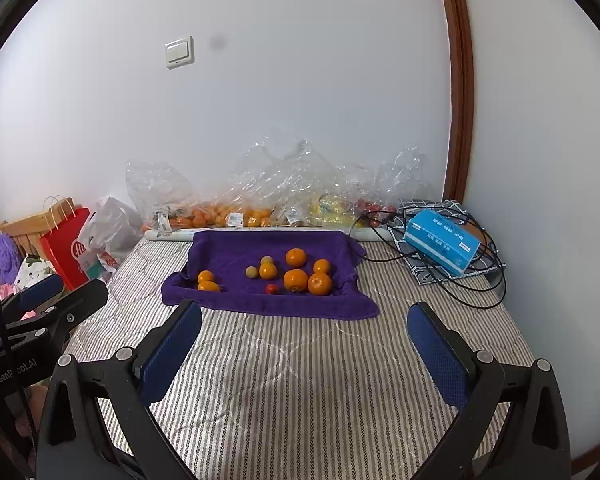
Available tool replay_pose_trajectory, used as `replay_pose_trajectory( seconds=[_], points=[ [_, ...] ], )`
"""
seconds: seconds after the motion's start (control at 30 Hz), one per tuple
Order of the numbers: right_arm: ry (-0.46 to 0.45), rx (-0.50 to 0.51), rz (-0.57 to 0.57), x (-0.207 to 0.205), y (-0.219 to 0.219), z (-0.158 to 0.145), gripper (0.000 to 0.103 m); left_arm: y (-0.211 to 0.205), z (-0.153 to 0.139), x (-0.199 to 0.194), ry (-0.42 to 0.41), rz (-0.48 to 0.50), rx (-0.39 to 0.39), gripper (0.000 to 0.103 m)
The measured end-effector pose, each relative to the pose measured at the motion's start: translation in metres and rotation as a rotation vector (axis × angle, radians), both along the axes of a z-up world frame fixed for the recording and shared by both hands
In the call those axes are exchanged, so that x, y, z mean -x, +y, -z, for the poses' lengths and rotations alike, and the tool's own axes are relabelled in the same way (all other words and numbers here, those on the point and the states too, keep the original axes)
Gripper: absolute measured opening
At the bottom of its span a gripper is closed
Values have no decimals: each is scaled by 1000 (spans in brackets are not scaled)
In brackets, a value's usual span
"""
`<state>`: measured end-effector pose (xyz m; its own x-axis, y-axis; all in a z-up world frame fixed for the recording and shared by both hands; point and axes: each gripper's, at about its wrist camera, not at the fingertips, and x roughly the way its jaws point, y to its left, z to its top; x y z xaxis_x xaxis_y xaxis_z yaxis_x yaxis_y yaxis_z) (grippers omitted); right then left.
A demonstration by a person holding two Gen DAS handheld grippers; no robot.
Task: Organize fruits
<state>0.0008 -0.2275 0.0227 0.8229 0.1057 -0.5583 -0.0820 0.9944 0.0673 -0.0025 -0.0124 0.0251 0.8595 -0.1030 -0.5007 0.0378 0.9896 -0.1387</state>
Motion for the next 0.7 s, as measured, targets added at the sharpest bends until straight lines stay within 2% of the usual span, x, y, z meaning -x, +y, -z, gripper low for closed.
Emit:
replay_pose_trajectory(
  seconds=[0.7],
  points=[
    [-1, 4, -4, 1, 2, -1, 101, 0, -1, 1, 0, 4, 5, 99]
  ],
)
